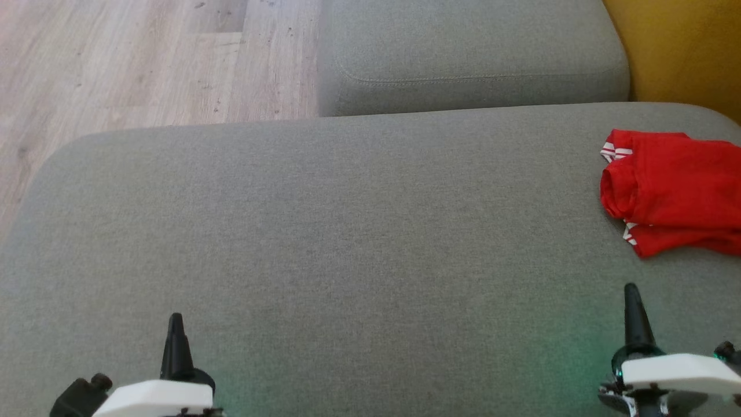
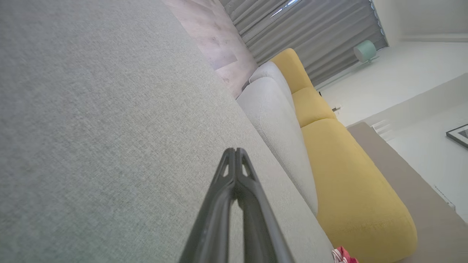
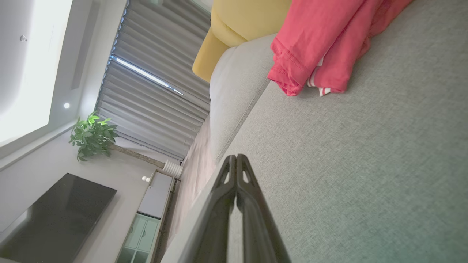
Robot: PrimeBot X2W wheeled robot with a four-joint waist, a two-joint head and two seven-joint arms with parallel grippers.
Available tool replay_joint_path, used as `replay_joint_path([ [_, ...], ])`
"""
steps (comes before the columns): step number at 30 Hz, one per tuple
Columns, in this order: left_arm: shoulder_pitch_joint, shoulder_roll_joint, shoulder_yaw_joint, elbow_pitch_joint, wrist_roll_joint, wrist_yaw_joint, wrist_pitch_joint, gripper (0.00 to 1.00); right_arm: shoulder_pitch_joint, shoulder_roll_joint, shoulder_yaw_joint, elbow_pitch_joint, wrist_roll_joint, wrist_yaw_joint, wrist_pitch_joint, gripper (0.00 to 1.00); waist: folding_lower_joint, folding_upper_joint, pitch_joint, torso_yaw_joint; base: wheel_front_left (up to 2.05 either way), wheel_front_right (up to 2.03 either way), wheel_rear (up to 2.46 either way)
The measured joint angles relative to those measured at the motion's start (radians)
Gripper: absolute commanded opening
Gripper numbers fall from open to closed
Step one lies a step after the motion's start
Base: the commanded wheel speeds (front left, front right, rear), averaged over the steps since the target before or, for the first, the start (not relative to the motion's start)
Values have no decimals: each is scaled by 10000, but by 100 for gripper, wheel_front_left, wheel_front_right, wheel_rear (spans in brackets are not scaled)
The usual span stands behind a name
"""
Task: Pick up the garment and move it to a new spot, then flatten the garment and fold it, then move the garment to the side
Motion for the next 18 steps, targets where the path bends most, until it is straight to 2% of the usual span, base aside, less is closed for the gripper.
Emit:
replay_joint_path([
  [18,-446,0,426,192,-2054,-244,518,0,-593,-27,-290,194,2015,0,516,0,0,0,140,-122,0,0,0],
])
